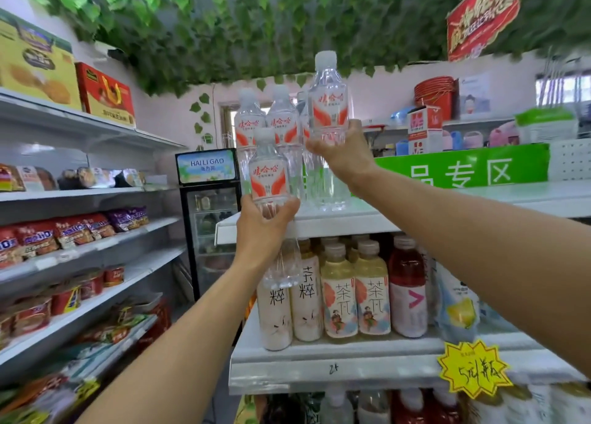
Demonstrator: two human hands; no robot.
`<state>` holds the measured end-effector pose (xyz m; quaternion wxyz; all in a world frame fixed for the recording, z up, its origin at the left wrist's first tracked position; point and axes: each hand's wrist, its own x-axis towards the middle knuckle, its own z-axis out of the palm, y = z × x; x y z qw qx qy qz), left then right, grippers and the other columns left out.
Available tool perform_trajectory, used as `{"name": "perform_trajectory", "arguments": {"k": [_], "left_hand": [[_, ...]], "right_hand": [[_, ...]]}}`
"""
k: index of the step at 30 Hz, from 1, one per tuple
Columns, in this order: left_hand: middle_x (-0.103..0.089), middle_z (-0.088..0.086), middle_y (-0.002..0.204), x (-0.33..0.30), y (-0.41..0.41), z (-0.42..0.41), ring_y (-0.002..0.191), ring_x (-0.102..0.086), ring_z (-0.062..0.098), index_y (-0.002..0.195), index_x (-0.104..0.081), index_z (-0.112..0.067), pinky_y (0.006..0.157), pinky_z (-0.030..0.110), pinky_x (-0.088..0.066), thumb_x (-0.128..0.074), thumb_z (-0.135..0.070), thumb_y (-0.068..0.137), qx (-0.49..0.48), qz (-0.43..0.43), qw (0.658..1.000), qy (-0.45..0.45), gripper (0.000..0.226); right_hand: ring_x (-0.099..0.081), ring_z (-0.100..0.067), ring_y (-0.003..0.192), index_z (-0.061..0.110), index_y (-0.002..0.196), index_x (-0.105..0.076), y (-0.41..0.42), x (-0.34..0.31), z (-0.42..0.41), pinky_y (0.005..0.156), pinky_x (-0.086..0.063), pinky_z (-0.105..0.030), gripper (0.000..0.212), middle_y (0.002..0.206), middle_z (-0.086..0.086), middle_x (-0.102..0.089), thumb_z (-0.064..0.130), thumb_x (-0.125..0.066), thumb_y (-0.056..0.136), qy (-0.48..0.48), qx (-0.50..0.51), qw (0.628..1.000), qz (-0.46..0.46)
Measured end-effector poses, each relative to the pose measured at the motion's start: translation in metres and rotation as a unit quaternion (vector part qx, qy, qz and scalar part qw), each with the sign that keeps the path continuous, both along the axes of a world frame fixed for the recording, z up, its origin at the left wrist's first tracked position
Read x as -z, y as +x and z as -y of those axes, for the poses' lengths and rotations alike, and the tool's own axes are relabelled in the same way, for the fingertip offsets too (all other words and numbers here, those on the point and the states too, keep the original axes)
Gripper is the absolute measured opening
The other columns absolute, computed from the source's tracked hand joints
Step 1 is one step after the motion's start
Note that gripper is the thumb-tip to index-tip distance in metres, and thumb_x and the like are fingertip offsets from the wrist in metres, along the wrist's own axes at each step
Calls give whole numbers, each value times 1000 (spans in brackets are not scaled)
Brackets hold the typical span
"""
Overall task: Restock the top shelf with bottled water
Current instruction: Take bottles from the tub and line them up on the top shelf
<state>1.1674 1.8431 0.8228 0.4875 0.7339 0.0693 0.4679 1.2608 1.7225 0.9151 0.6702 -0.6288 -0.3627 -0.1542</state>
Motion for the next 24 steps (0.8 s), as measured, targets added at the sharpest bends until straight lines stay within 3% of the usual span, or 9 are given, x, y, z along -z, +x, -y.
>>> {"name": "perform_trajectory", "arguments": {"k": [1, 4, 6, 11, 15, 24], "left_hand": [[-60, -7, 106, 0, 1, -1, 96, -60, 8, 123, -45, -18, 88, 34, -49, -73, -40, 85, 5, -3, 1000, -7, 52], [-60, -7, 110, -2, 3, -6, 99, -59, 8, 123, -44, -22, 87, 32, -47, -73, -41, 84, 18, -9, 1000, -7, 52], [-59, -10, 108, -2, 5, -7, 99, -58, 6, 122, -42, -24, 86, 31, -45, -73, -41, 85, 25, -10, 1000, -8, 51], [-59, -11, 105, 0, 5, -5, 98, -58, 5, 120, -43, -23, 83, 29, -44, -73, -40, 85, 24, -5, 1000, -9, 49], [-59, -11, 106, -1, 5, -6, 99, -58, 6, 123, -43, -22, 85, 30, -45, -73, -40, 85, 26, -6, 1000, -9, 51], [-56, -17, 100, -1, 7, -6, 92, -56, 3, 126, -40, -24, 82, 28, -42, -72, -43, 85, 12, -10, 1000, -3, 56]], "right_hand": [[-53, -17, 108, 10, 127, -37, 5, 3, -5, 92, -42, -25, 60, 118, -3, -56, 23, -77, 84, -1, 7, 1000, -2], [-47, -25, 128, 11, 137, -33, 12, 9, -14, 111, -36, -44, 74, 135, -8, -52, 26, -79, 81, -1, 19, 1000, -8], [-43, -28, 134, 10, 146, -26, 13, 8, -14, 115, -32, -48, 86, 141, -10, -49, 25, -79, 81, -12, 22, 1000, -8], [-39, -28, 137, 8, 147, -24, 14, 7, -14, 114, -31, -44, 85, 143, -11, -46, 24, -78, 82, -65, 38, 997, -2], [-39, -28, 135, 4, 146, -24, 16, 29, -9, 105, -34, -35, 78, 144, -13, -41, 26, -72, 89, -153, 80, 985, -12], [-36, -31, 140, 0, 149, -17, 20, 38, -13, 111, -33, -40, 82, 153, -18, -34, 32, -67, 92, -185, 109, 977, -18]]}}
